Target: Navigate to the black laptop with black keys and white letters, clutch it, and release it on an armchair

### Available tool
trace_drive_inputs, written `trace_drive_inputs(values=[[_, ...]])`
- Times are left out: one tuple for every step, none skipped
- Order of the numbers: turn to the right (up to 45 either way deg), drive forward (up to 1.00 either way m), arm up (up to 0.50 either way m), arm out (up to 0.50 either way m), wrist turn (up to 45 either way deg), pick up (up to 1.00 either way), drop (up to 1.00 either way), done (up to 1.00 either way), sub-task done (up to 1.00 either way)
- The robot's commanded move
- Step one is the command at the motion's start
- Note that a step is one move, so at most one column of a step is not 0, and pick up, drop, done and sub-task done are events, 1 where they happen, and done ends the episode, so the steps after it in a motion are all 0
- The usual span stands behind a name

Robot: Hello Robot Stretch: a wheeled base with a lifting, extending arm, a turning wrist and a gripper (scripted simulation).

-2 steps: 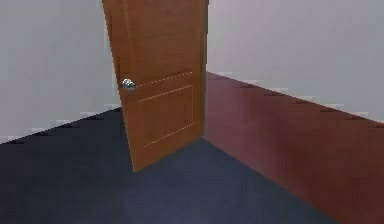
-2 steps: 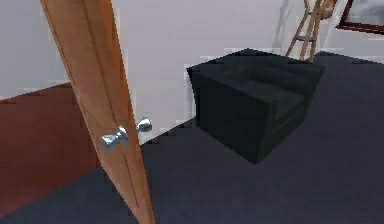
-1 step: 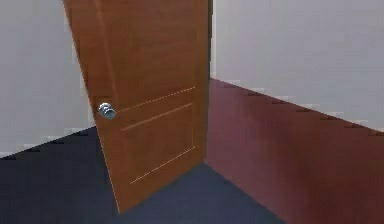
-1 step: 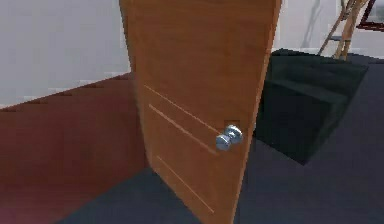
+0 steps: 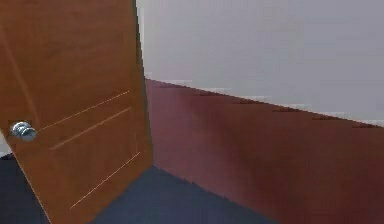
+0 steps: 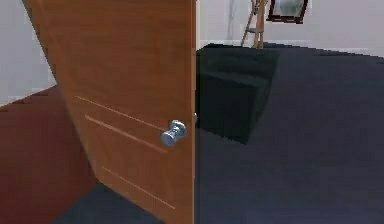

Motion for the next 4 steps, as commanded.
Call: trace_drive_inputs(values=[[0.0,1.0,0.0,0.0,0.0,0.0,0.0,0.0,0.0],[0.0,1.0,0.0,0.0,0.0,0.0,0.0,0.0,0.0],[21.0,0.0,0.0,0.0,0.0,0.0,0.0,0.0,0.0],[0.0,0.1,0.0,0.0,0.0,0.0,0.0,0.0,0.0]])
